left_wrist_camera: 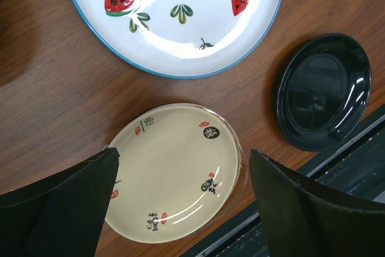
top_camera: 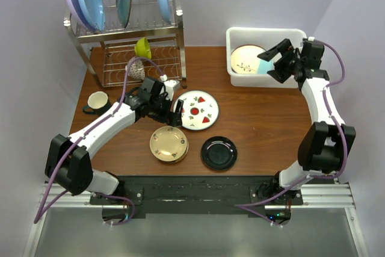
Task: Place the plates into the plastic bin on the countertop
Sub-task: Place the plate in the plastic bin, then pick up the plate at the center of the board.
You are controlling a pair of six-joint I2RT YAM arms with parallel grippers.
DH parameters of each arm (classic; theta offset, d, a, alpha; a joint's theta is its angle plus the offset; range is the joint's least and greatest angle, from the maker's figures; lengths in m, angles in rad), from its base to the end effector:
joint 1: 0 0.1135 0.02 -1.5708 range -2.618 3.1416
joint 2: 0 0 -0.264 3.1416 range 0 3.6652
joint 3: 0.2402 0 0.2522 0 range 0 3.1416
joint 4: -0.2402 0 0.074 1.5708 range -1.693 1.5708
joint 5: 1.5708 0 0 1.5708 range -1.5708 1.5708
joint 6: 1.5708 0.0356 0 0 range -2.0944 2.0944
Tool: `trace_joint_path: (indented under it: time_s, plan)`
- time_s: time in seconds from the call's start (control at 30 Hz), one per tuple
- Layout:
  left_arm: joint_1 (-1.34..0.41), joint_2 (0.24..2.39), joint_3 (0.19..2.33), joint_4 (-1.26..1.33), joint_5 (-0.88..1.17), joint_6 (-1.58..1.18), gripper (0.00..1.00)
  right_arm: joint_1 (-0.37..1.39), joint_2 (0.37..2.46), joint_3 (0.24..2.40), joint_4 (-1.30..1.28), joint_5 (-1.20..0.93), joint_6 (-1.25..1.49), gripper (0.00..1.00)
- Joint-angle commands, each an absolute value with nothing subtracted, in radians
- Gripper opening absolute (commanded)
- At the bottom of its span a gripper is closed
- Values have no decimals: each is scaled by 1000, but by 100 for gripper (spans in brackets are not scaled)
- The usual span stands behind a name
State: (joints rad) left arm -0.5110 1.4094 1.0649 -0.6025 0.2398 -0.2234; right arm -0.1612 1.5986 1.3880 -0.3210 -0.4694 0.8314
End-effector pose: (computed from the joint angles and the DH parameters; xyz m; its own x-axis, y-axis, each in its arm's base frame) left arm 0.2504 -0.1501 0.2597 -0.8224 0.2144 -0.5269 0.4244 0.8480 -0.3174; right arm 0.3684 -0.0436 0.3313 -0.5157 0.7515 -0.4114 0.2068 0.5752 0.7914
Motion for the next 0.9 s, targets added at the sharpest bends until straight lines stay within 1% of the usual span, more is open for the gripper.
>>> trace_joint_path:
  time_s: [0.0, 0.33, 0.53, 0.67, 0.87]
  plan:
    - [-506, 1391, 1062, -601, 226, -212, 94, -144, 1479, 1304, -279, -509, 807, 98]
    - [-506, 1404, 1037, -586, 229, -222, 95, -84, 1261, 1051, -238, -483, 827, 98]
    - [-506, 1433, 1045, -568, 236, -232, 95, -8, 1200, 928, -210, -428, 851, 98]
    - [-506, 1459, 1063, -554, 253, -248, 95, 54, 1164, 835, -143, -407, 890, 98]
    - [-505, 1508, 1109, -545, 252, -265, 95, 92, 1160, 736, -84, -379, 925, 95]
